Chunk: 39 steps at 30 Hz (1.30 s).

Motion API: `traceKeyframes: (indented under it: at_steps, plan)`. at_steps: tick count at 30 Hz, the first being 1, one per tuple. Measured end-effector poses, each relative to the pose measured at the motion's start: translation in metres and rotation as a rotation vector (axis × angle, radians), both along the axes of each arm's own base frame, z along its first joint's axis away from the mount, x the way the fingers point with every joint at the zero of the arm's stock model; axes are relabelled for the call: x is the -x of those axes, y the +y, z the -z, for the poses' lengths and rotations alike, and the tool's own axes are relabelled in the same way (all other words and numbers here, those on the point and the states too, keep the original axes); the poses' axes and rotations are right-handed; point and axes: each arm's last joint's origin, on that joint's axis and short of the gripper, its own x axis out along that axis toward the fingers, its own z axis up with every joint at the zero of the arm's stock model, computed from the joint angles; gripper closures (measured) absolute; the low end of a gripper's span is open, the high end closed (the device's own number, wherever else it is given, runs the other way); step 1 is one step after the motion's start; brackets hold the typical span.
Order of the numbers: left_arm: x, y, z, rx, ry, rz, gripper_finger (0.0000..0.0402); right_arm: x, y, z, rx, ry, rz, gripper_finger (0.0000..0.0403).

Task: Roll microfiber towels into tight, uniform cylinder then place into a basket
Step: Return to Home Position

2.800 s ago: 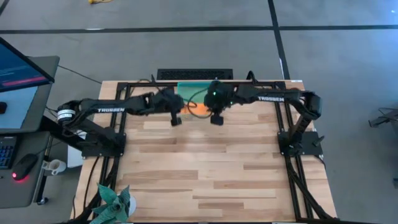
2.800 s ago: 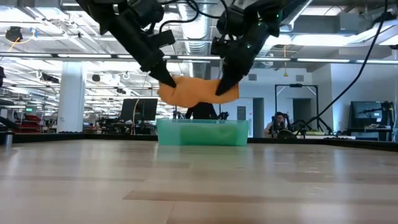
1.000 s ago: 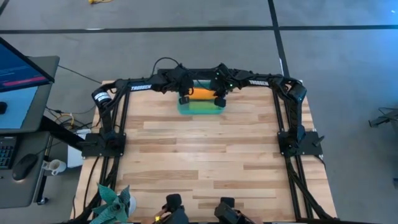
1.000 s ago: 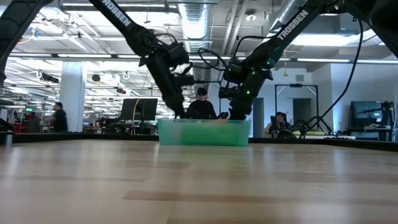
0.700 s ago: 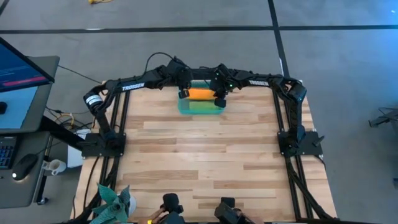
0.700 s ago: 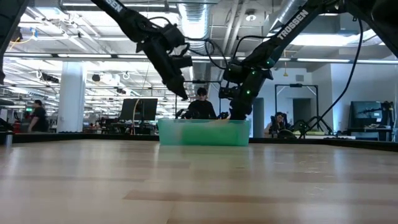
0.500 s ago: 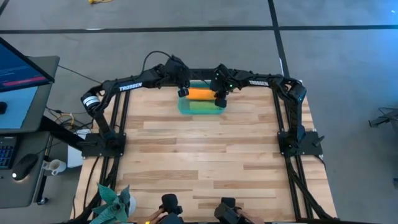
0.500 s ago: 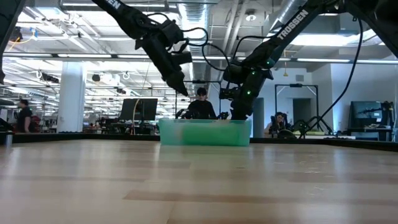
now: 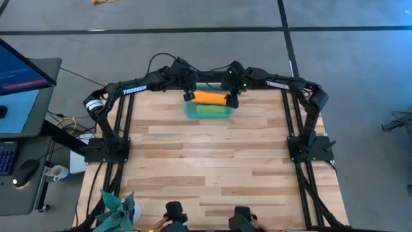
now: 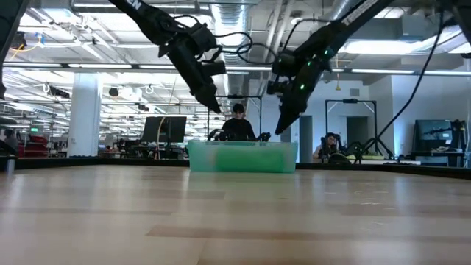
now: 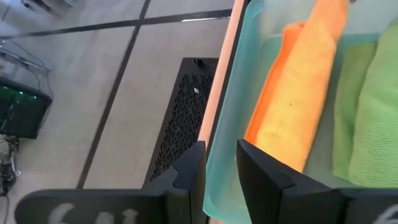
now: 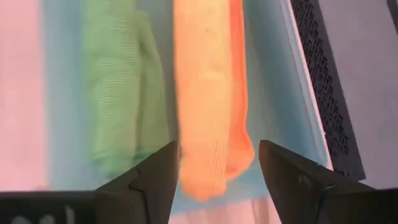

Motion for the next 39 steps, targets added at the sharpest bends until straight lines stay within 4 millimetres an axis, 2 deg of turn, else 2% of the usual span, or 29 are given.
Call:
traceKeyframes:
  at_steps: [5, 10, 14, 18, 26, 32, 39]
  plan:
    - [0.013, -0.012, -0.021, 0.086, -0.054, 0.035, 0.0319, 0.021, 0.017, -0.034, -0.048, 0.003, -0.012, 0.0166]
    - [0.034, -0.031, -0.038, 0.27, -0.139, 0.129, 0.0319, 0.053, 0.042, -0.054, -0.178, -0.145, -0.058, 0.0172]
    - [0.047, -0.053, -0.025, 0.341, -0.203, 0.162, 0.0319, 0.075, 0.072, -0.054, -0.186, -0.25, -0.035, 0.0172]
    - [0.06, -0.087, -0.007, 0.328, -0.272, 0.183, 0.0319, 0.092, 0.108, -0.045, -0.201, -0.331, -0.042, 0.0172]
    - [0.102, -0.154, 0.014, 0.333, -0.473, 0.236, 0.0319, 0.108, 0.168, -0.039, -0.22, -0.55, -0.17, 0.0172]
    - [0.139, -0.192, 0.03, 0.362, -0.586, 0.266, 0.0319, 0.115, 0.196, -0.037, -0.219, -0.624, -0.208, 0.0172]
    - [0.177, -0.224, 0.045, 0.447, -0.732, 0.397, 0.0319, 0.122, 0.213, -0.022, -0.266, -0.604, -0.212, 0.0172]
